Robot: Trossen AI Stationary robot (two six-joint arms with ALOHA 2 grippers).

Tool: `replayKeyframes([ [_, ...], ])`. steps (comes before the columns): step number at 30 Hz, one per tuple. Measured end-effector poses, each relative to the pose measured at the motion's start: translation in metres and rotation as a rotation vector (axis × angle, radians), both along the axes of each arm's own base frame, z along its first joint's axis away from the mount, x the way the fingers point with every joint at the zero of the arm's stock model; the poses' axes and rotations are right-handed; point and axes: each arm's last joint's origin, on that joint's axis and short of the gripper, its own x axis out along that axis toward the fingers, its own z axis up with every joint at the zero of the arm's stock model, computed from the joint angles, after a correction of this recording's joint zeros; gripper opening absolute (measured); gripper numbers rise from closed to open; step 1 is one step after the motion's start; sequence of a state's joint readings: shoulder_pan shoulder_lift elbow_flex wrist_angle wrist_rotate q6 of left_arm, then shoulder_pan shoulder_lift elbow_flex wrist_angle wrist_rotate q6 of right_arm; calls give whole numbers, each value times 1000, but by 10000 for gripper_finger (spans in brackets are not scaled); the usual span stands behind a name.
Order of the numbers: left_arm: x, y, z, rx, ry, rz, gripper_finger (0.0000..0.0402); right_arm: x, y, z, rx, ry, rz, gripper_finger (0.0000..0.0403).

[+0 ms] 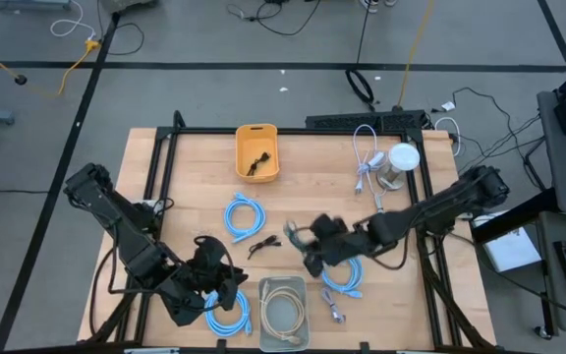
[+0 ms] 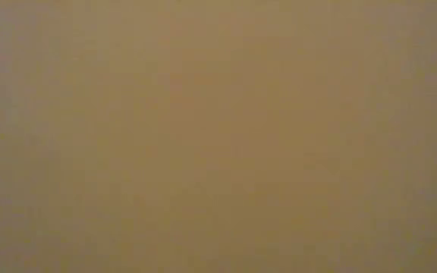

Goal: Pick & Place USB Port
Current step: Put the blue charger cable into the yellow bin

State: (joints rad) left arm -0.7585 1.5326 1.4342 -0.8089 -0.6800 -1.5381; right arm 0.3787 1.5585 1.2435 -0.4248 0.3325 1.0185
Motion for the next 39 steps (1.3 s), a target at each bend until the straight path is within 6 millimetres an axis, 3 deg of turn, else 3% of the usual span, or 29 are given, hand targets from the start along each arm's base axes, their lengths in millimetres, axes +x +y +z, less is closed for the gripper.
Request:
replayKeyframes([
  [5,-2,24,-10,35,127,158,117,14,-25,70,-302,-92,-50,12],
  [10,3,81,-8,81,252,398,117,22,-49,104,-416,-167,-70,12],
  [14,24,134,6,100,246,361,117,25,-62,113,-457,-174,-75,12],
  [17,27,176,20,132,233,335,117,26,-73,111,-474,-139,-56,12],
  [22,-7,247,51,220,182,455,117,21,-90,114,-524,-96,-39,12],
  [26,-32,284,75,252,-143,369,117,17,-103,123,-522,-131,-63,12],
  [29,-42,293,79,312,-478,205,117,16,-113,126,-531,-144,-84,12],
  [31,-44,289,71,376,-584,107,117,16,-121,129,-536,-165,-111,15],
  [36,-27,264,26,457,-465,1,117,19,-141,132,-501,-208,-103,15],
  [39,-10,257,10,535,-388,-68,117,21,-150,135,-473,-250,-97,15],
])
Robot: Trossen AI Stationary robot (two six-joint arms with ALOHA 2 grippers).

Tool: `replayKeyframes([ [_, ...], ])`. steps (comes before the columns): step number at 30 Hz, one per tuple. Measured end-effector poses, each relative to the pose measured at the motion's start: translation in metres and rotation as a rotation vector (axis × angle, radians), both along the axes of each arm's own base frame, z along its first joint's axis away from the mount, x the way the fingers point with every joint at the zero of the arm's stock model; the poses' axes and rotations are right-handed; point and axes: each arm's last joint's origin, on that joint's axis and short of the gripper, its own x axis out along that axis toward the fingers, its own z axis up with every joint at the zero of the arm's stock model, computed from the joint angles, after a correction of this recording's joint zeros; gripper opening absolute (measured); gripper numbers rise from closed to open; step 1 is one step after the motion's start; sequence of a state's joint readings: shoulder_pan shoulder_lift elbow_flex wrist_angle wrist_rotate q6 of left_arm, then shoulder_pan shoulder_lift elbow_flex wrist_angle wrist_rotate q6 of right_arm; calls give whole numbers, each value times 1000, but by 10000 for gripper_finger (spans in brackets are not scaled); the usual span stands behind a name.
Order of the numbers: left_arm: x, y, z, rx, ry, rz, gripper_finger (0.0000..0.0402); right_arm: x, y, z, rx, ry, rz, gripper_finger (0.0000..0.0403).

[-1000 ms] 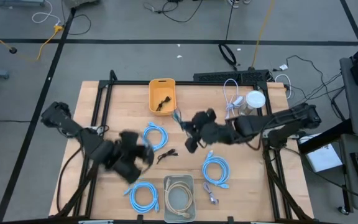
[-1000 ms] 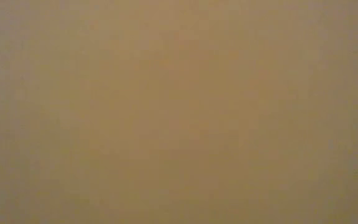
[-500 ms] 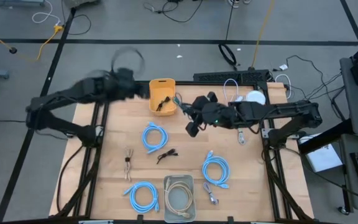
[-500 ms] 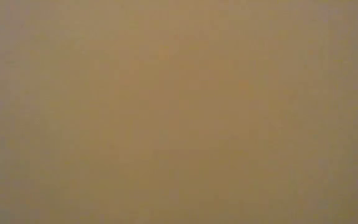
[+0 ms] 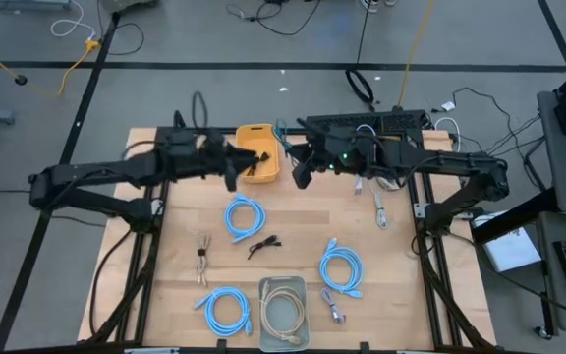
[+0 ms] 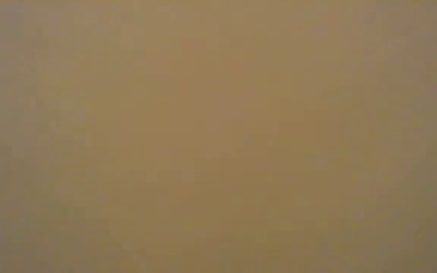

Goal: Pick & Place USB Port
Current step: Put the blue charger cable into the yellow bin

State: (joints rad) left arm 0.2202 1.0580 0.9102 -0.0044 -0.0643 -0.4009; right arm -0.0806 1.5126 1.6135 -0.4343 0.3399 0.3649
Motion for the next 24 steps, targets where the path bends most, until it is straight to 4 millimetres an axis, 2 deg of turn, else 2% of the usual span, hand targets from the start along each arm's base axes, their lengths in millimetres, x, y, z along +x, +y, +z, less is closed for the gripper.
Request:
replayKeyframes([
  [6,24,13,-6,33,-70,-23,117,2,-14,-3,31,-6,3,15],
  [9,25,20,0,69,-139,-33,117,1,-17,-2,47,-18,9,15],
  [14,24,23,4,180,-151,-33,117,2,-18,0,85,-47,48,15],
  [20,33,30,-3,127,-154,-51,118,4,-17,2,89,-76,72,15],
  [24,41,30,1,108,-228,-108,117,3,-18,2,77,-69,76,15],
])
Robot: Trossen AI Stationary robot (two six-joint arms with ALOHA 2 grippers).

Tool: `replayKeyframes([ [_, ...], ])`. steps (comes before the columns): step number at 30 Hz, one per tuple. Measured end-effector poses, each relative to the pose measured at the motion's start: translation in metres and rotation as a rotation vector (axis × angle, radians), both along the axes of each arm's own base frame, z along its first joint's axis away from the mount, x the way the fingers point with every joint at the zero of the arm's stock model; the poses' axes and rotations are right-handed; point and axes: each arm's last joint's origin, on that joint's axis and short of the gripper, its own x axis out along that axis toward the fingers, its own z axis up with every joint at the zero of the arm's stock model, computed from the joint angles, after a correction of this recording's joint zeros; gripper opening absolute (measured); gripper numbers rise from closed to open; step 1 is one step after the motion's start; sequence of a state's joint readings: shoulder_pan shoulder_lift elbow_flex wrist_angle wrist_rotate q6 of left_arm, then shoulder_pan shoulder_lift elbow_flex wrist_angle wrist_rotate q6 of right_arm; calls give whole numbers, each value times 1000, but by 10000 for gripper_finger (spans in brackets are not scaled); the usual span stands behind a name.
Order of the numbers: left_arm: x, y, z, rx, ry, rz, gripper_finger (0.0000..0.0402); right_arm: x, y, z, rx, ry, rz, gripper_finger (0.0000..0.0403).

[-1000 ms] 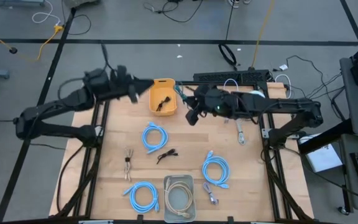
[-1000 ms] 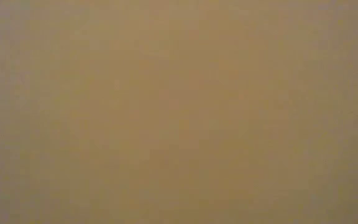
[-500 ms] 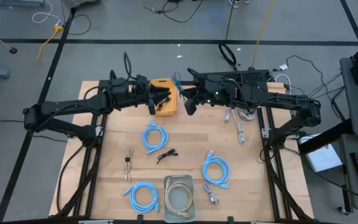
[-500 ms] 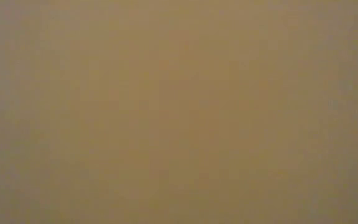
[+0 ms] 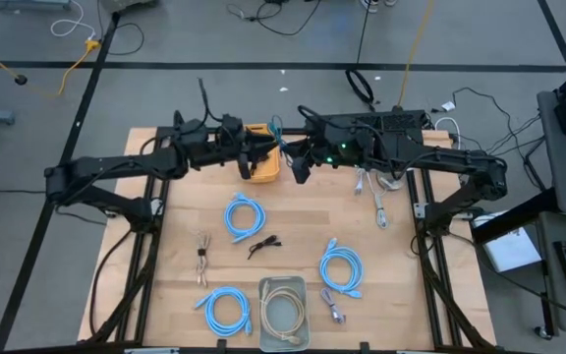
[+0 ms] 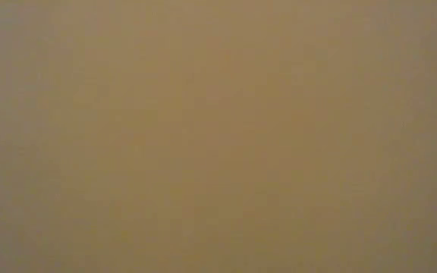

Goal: Pick & Place USB Port
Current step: Put the blue charger cable into the yellow bin

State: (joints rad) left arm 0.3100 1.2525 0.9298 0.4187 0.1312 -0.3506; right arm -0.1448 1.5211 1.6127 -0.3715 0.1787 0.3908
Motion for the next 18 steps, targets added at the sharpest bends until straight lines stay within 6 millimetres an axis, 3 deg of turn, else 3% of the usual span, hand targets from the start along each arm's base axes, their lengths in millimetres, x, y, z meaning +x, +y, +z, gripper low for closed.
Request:
replayKeyframes([
  [13,18,5,14,-49,-15,-7,116,0,1,0,-2,2,24,15],
  [15,18,7,13,-83,14,2,104,0,1,0,-2,6,22,15],
  [18,18,8,11,-105,38,4,50,0,1,-1,-6,14,26,15],
])
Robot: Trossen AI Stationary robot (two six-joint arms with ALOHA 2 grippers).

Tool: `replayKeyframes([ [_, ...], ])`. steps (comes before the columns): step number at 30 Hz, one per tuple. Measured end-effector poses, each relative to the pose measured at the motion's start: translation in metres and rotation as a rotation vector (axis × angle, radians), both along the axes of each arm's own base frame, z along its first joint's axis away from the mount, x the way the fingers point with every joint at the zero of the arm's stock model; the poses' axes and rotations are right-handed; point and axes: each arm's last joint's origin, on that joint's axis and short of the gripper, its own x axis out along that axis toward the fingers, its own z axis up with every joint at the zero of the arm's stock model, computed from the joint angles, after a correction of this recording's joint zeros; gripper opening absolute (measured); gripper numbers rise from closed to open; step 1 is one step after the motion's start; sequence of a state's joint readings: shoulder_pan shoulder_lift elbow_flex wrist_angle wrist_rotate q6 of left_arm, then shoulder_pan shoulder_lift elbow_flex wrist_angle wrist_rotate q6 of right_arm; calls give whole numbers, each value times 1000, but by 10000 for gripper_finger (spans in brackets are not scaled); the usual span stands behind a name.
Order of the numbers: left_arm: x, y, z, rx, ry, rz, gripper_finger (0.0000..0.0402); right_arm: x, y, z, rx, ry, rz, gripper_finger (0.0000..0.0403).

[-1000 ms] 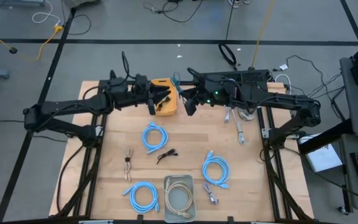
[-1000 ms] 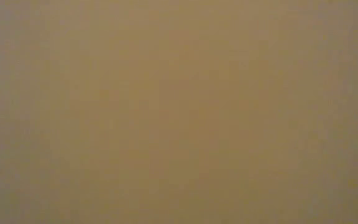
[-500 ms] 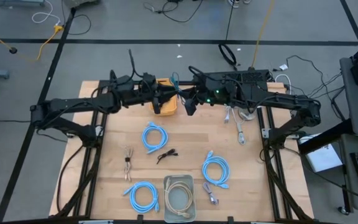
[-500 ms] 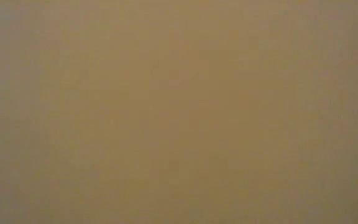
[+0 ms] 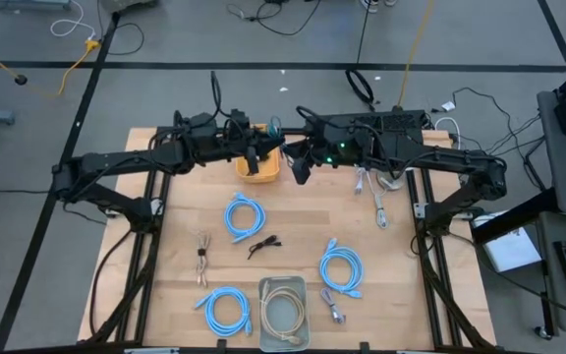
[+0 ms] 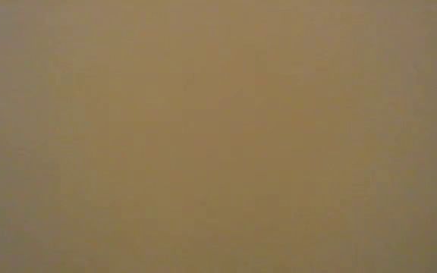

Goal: Pick & Place USB Port
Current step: Put the blue charger cable into the yellow bin

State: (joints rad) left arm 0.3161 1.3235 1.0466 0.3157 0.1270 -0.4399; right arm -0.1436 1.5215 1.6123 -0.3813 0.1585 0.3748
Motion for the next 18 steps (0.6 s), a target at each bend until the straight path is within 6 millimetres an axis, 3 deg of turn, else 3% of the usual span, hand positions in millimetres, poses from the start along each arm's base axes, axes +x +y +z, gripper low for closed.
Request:
replayKeyframes([
  [2,0,0,0,-20,-1,-3,20,0,1,0,-29,12,27,19],
  [7,-7,15,-6,-161,45,21,19,2,10,-1,-40,17,195,61],
  [12,-29,52,-26,-368,191,195,17,-4,43,9,28,-27,387,114],
  [18,-59,97,-52,-579,337,250,17,-12,74,16,-30,-45,380,153],
])
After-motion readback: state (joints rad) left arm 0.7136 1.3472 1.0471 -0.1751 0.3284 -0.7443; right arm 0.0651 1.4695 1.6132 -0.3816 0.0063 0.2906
